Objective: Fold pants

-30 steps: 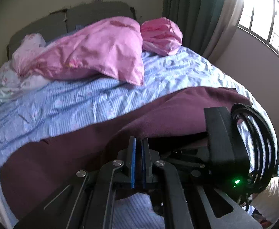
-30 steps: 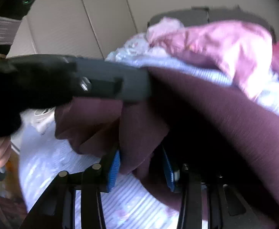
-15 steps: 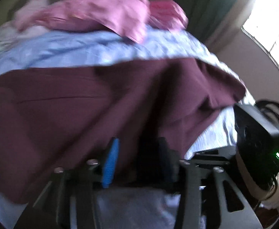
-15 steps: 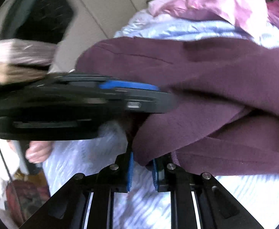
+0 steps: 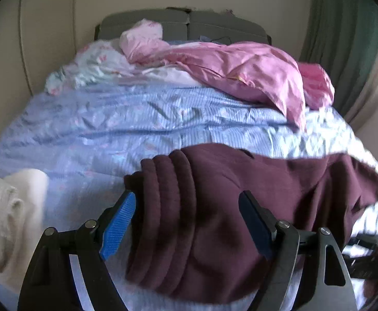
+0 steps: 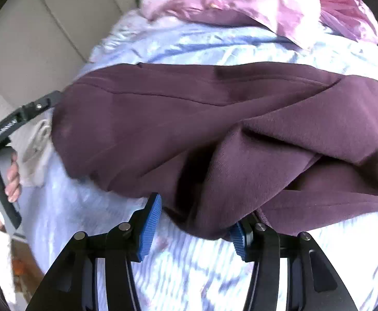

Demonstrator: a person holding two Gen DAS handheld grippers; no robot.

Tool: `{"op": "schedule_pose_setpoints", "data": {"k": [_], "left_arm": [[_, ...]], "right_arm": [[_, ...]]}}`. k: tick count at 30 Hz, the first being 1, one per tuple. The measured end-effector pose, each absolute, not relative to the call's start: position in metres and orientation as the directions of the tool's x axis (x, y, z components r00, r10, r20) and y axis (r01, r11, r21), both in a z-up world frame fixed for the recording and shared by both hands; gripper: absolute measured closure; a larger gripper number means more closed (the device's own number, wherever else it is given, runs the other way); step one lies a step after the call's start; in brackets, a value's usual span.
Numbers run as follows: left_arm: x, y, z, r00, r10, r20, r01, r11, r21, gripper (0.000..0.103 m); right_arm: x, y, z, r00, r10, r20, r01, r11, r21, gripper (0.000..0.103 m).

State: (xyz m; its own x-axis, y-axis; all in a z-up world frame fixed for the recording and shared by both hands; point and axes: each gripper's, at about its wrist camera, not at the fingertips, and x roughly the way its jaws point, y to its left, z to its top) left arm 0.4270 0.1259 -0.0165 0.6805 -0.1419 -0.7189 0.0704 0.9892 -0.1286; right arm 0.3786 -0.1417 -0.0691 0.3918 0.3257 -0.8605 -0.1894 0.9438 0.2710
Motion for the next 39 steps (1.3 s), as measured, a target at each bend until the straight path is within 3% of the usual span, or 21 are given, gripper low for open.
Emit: {"op": "schedule_pose_setpoints", "data": {"k": [3,5,7,10,13,19,24,27,29,31,33,36,39], "left_arm": [[0.452,0.136,-0.043,0.625,-0.180,-0.760,0.019,0.976,-0.215,0.023],[0.461,0.137,-0.060,0.576,-0.220,-0.787,-0.008,0.962,-0.274,0.040],[0.461,0.139,-0.066,0.573,-0.213,-0.792,-0.040,0.957,-0.286,0.073],[0.455,0.141,-0.051,0.607,-0.181,-0.774,-0.064,0.960,-0.274,0.076],[0.453,0.145,-0.025,0.688,-0.018,-0.725,-0.110,0.986,-0.129,0.076],[0.485,0.145,-0.057,0.597,0.143,-0.789,-0.157,0.986,0.060,0.074],[0.484,0.127,-0.077,0.574,0.264,-0.776,-0.103,0.963,0.251,0.056],[0.473,0.134,-0.057,0.575,0.193,-0.795,-0.073,0.980,0.186,0.055],[0.457,0.140,-0.032,0.601,0.086,-0.795,-0.036,0.996,0.080,0.046],[0.440,0.142,-0.016,0.634,0.061,-0.771,-0.021,0.998,0.061,0.008],[0.411,0.147,-0.002,0.702,0.075,-0.708,-0.006,0.995,0.099,0.006],[0.383,0.158,-0.005,0.701,0.051,-0.712,0.024,0.995,0.094,0.007],[0.363,0.168,-0.026,0.667,-0.018,-0.745,0.067,0.997,0.035,0.023]], "right_arm": [[0.389,-0.140,-0.073,0.349,0.294,-0.890,-0.109,0.956,0.273,0.051],[0.396,-0.136,-0.072,0.353,0.272,-0.895,-0.103,0.962,0.252,0.051],[0.399,-0.132,-0.070,0.356,0.253,-0.899,-0.110,0.967,0.229,0.051],[0.400,-0.130,-0.070,0.347,0.244,-0.906,-0.116,0.969,0.217,0.051],[0.402,-0.128,-0.067,0.352,0.250,-0.902,-0.127,0.967,0.219,0.051],[0.410,-0.117,-0.074,0.336,0.227,-0.914,-0.124,0.973,0.196,0.051],[0.405,-0.117,-0.088,0.278,0.234,-0.932,-0.129,0.970,0.205,0.050],[0.404,-0.122,-0.088,0.264,0.255,-0.930,-0.127,0.965,0.229,0.050],[0.403,-0.121,-0.084,0.259,0.255,-0.932,-0.131,0.965,0.228,0.051],[0.403,-0.119,-0.079,0.269,0.252,-0.930,-0.140,0.965,0.221,0.051],[0.400,-0.120,-0.077,0.279,0.253,-0.926,-0.135,0.965,0.224,0.051],[0.399,-0.122,-0.077,0.288,0.247,-0.925,-0.117,0.968,0.222,0.051],[0.395,-0.113,-0.076,0.310,0.196,-0.930,-0.128,0.978,0.164,0.049]]}}
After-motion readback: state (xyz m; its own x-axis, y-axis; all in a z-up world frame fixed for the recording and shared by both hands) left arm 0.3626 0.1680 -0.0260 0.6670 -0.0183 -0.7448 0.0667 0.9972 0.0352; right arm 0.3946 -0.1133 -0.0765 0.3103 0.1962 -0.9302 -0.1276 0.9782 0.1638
